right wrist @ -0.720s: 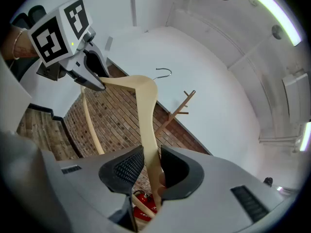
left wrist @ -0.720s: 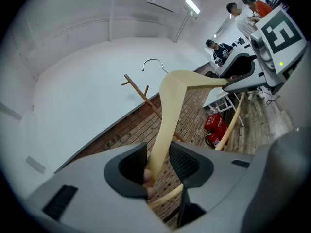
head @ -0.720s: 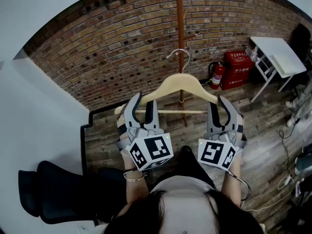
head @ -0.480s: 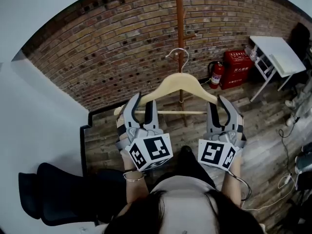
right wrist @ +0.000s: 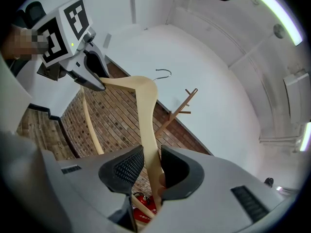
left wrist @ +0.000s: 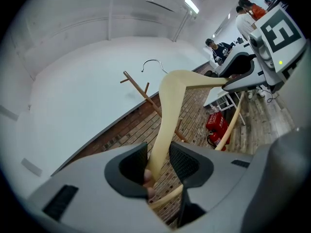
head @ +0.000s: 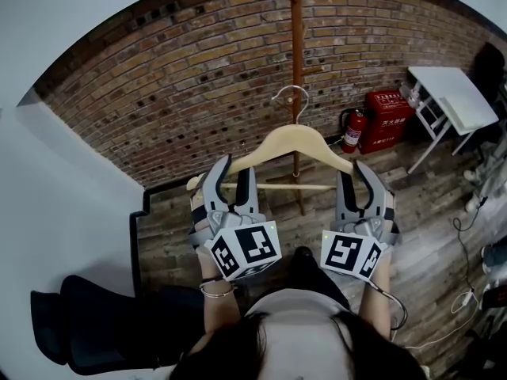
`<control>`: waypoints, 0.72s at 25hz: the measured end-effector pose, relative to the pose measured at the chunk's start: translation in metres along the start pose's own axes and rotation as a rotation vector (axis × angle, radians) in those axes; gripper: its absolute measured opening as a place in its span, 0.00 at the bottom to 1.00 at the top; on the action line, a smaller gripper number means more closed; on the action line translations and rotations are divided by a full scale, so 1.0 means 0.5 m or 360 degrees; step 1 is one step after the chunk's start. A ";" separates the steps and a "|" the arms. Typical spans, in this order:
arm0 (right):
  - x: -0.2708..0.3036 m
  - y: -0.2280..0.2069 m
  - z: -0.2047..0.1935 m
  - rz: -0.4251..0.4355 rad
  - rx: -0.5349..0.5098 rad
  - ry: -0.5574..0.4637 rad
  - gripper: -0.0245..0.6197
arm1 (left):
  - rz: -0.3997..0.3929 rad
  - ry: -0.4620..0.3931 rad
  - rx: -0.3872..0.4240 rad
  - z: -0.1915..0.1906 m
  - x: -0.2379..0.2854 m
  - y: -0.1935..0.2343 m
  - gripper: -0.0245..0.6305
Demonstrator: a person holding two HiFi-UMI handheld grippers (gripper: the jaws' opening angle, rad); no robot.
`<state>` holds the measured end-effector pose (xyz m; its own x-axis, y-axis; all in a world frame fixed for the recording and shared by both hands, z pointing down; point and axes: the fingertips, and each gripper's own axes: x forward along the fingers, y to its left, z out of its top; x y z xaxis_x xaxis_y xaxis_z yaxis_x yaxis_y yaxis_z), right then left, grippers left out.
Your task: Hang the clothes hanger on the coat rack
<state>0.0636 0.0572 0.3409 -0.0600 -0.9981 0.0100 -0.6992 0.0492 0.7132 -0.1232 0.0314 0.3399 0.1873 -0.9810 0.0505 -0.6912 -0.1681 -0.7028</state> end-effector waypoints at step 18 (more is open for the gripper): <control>0.124 -0.011 0.007 0.0011 -0.0008 0.0000 0.23 | -0.0005 0.0013 0.0008 -0.008 0.120 0.031 0.26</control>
<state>0.0613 -0.0047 0.3351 -0.0646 -0.9978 0.0151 -0.6952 0.0559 0.7167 -0.1253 -0.0302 0.3347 0.1837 -0.9813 0.0584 -0.6871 -0.1706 -0.7062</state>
